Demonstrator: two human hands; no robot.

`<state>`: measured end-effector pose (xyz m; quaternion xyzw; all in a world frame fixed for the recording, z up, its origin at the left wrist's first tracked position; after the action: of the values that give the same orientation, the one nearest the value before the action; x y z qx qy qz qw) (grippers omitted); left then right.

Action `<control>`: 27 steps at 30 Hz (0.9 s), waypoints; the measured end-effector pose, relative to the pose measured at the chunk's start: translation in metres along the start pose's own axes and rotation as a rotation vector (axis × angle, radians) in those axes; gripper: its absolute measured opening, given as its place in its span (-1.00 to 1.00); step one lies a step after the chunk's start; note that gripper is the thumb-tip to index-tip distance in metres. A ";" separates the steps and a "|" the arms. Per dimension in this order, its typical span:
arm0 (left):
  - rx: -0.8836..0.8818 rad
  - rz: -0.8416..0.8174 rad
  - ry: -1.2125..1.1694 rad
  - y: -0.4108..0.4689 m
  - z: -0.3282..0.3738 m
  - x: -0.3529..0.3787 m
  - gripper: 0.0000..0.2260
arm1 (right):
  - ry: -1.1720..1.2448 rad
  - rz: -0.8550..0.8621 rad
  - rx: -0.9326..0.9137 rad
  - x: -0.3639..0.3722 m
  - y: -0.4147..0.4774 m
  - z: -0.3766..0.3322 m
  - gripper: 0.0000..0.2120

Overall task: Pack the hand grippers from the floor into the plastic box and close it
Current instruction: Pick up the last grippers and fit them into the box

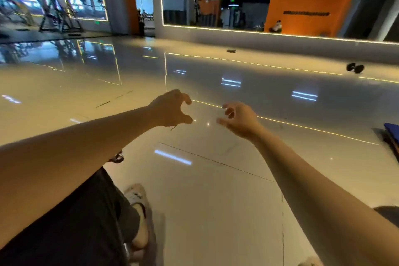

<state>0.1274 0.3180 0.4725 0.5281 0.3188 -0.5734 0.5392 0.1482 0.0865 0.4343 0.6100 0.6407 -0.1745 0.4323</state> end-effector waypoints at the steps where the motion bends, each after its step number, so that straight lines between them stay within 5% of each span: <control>1: -0.041 0.013 0.005 -0.011 -0.024 -0.008 -0.48 | 0.013 -0.039 -0.036 0.022 0.011 -0.020 -0.49; 12: -0.514 0.003 0.065 -0.127 -0.307 -0.042 -0.47 | 0.060 -0.462 -0.244 0.289 0.104 -0.210 -0.48; 20: -0.753 -0.131 -0.058 -0.132 -0.444 0.044 -0.35 | -0.020 -0.662 -0.188 0.457 0.158 -0.216 -0.55; 27: -0.745 -0.308 -0.134 -0.102 -0.531 0.163 -0.17 | -0.139 -0.748 -0.186 0.570 0.222 -0.178 -0.43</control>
<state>0.1916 0.7901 0.1697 0.2041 0.5443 -0.5257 0.6210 0.3619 0.6225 0.1653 0.2793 0.8011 -0.3022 0.4346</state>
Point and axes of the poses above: each hand's wrist, its own y-axis towards the middle knuckle, its own x-axis out of the palm, z = x × y, the point moved 2 cm from there along y, towards the middle knuckle, and after that the axes turned 2 degrees about y, right-handed, at the moved point
